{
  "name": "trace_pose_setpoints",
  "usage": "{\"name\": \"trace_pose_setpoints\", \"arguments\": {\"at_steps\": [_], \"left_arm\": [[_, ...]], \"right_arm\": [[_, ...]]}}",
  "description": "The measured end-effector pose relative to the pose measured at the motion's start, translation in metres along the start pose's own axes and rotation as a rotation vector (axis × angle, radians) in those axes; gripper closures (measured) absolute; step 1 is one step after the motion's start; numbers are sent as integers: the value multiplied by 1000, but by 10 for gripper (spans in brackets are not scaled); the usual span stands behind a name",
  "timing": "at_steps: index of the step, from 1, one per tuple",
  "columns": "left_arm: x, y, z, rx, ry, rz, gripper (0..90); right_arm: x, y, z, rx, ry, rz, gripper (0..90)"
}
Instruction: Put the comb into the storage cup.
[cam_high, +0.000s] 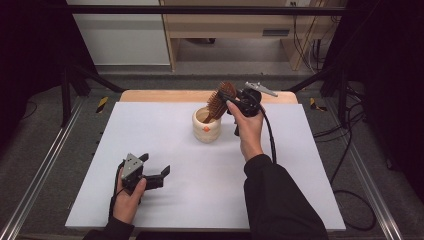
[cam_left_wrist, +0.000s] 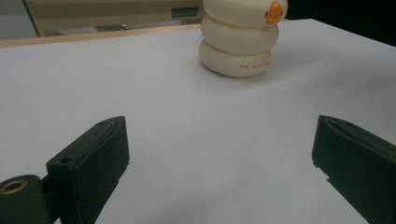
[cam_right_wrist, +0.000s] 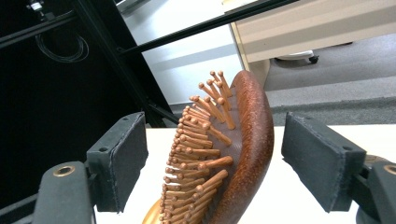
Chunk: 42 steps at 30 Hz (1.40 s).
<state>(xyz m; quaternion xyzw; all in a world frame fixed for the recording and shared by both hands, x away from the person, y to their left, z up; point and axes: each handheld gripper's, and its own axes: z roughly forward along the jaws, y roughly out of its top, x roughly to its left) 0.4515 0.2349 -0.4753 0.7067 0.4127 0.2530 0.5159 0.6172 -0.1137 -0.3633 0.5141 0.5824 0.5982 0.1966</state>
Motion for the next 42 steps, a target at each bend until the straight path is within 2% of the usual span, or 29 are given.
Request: {"name": "trace_pose_setpoints", "arguments": {"at_steps": [5, 19, 31, 34, 35, 42], "left_arm": [[0, 0, 0, 0, 1, -2, 40], [0, 0, 0, -1, 2, -1, 40], [0, 0, 0, 0, 2, -1, 40], [0, 0, 0, 1, 2, 0, 40], [0, 0, 0, -1, 2, -1, 40], [0, 0, 0, -1, 1, 0, 40]], "right_arm": [[2, 1, -2, -1, -3, -25, 228], [-2, 7, -9, -29, -7, -23, 230], [-2, 9, -14, -42, -11, -27, 168], [-2, 10, -15, -42, -34, -50, 153], [-2, 10, -16, -46, -43, -43, 149], [-3, 13, -22, -55, -18, -58, 143]]}}
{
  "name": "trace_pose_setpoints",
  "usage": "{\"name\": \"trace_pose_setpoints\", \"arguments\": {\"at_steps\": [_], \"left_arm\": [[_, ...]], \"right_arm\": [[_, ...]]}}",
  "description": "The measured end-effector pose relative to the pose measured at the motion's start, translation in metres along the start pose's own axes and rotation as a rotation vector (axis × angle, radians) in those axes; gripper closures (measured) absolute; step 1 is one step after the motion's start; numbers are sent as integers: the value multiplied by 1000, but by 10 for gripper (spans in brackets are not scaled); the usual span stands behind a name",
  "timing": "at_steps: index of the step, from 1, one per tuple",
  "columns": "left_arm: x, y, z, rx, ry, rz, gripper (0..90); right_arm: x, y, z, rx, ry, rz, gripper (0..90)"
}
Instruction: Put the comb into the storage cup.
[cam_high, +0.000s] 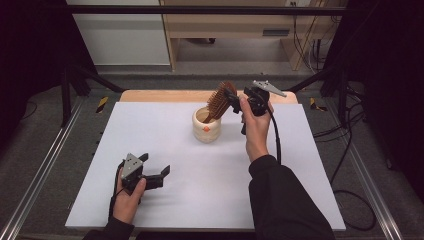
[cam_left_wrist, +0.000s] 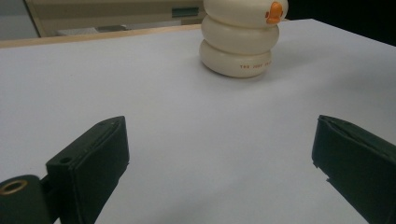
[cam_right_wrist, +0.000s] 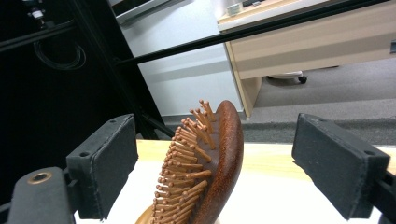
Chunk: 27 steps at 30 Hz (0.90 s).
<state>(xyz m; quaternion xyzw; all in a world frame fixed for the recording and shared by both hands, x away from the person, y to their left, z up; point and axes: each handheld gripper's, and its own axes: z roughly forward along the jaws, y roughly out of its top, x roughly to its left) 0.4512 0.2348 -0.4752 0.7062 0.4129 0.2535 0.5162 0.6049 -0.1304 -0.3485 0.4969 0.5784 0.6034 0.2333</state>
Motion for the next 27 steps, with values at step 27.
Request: {"name": "trace_pose_setpoints", "arguments": {"at_steps": [27], "left_arm": [[1, 0, 0, 4, 6, 0, 38]], "right_arm": [[-10, 7, -24, -27, -44, -131, 64]]}}
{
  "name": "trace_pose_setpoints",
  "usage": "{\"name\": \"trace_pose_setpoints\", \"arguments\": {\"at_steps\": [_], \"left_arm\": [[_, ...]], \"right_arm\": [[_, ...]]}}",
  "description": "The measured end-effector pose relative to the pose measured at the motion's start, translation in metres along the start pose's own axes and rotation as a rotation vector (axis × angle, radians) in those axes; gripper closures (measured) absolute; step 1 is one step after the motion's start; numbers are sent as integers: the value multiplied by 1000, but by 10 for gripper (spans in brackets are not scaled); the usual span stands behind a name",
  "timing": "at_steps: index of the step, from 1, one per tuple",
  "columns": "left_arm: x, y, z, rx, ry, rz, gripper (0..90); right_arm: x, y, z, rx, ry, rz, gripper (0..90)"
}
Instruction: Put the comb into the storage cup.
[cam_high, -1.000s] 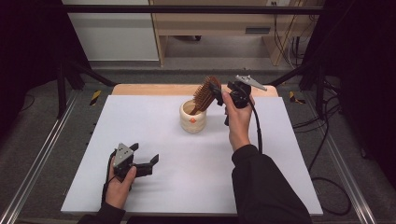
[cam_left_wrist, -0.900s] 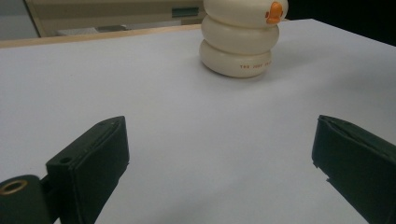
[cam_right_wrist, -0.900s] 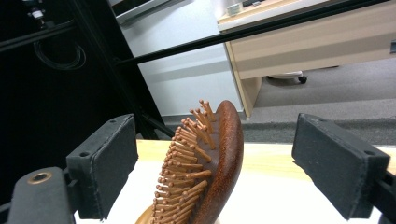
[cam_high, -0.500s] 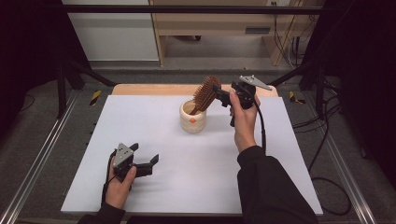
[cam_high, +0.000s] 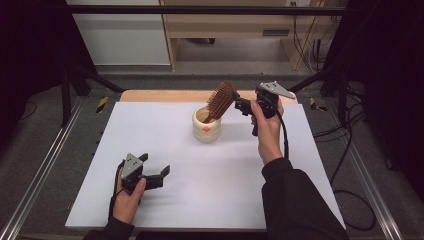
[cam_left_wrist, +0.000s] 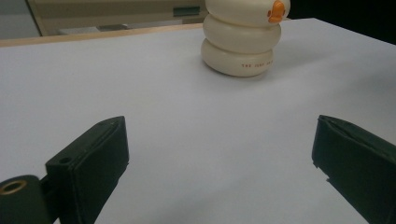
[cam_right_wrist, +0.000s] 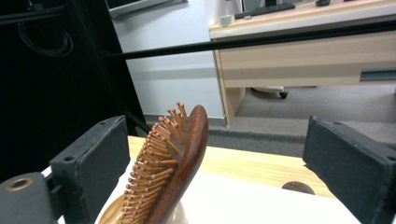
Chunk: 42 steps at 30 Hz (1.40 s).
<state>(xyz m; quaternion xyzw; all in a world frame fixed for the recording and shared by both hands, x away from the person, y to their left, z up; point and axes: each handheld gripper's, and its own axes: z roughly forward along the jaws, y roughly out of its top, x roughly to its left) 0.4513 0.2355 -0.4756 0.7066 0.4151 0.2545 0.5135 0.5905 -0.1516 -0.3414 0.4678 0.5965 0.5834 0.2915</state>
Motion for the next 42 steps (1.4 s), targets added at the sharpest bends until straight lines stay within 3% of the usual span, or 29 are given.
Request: {"name": "trace_pose_setpoints", "arguments": {"at_steps": [15, 31, 42], "left_arm": [[2, 0, -1, -5, 2, -10, 37], [13, 1, -9, -37, 19, -33, 34], [22, 1, -17, -58, 47, -53, 29]], "right_arm": [[-3, 1, -14, -52, -24, -72, 56], [-15, 2, -38, -91, -29, -110, 49], [-12, 6, -57, -101, 5, -160, 44]]}}
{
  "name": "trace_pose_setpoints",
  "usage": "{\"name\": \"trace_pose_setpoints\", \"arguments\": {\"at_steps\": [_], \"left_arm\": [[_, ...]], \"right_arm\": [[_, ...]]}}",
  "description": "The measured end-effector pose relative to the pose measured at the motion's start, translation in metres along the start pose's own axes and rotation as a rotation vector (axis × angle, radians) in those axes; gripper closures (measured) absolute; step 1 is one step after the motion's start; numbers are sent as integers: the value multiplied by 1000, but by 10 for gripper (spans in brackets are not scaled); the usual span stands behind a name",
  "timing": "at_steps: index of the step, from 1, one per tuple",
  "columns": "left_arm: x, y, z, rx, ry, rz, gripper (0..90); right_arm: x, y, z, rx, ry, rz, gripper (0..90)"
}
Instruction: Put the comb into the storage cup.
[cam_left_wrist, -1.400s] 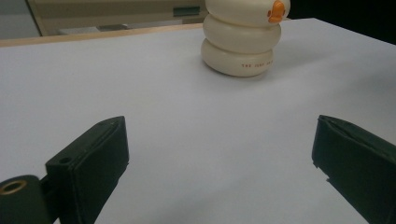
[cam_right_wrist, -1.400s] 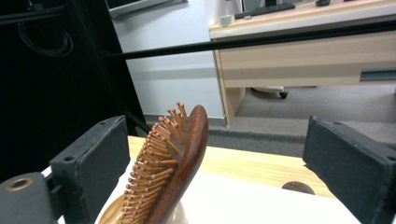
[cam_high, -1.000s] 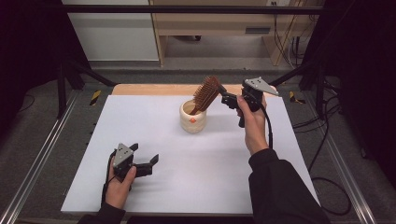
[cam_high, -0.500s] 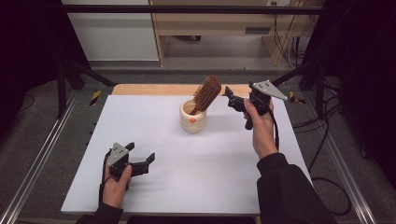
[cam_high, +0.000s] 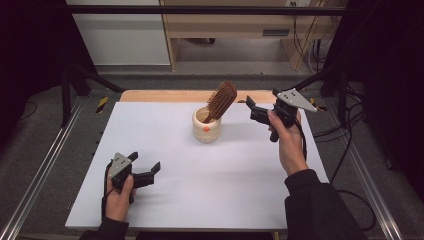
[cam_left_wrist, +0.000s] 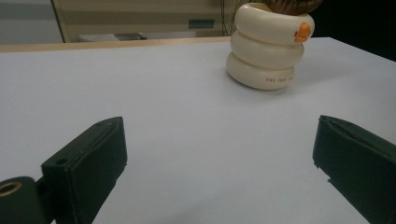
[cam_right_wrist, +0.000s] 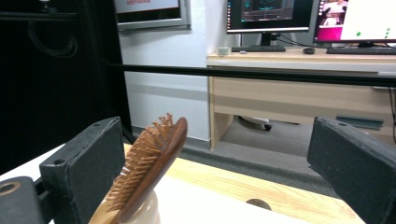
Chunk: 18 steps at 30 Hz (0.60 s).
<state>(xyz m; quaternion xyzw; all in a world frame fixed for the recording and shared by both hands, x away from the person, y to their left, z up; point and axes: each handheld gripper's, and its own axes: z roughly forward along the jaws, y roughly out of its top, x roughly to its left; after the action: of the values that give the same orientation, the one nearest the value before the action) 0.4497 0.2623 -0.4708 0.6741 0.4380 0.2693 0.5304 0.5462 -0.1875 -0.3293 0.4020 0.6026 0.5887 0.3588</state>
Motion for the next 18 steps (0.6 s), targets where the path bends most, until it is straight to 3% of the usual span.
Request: {"name": "trace_pose_setpoints", "arguments": {"at_steps": [9, 18], "left_arm": [[7, 0, -16, -28, 22, 2, 26], [21, -4, -39, -70, 69, -23, 26]], "right_arm": [[5, 3, -16, 0, 39, -19, 41], [-2, 0, -30, 3, 53, -19, 41]]}}
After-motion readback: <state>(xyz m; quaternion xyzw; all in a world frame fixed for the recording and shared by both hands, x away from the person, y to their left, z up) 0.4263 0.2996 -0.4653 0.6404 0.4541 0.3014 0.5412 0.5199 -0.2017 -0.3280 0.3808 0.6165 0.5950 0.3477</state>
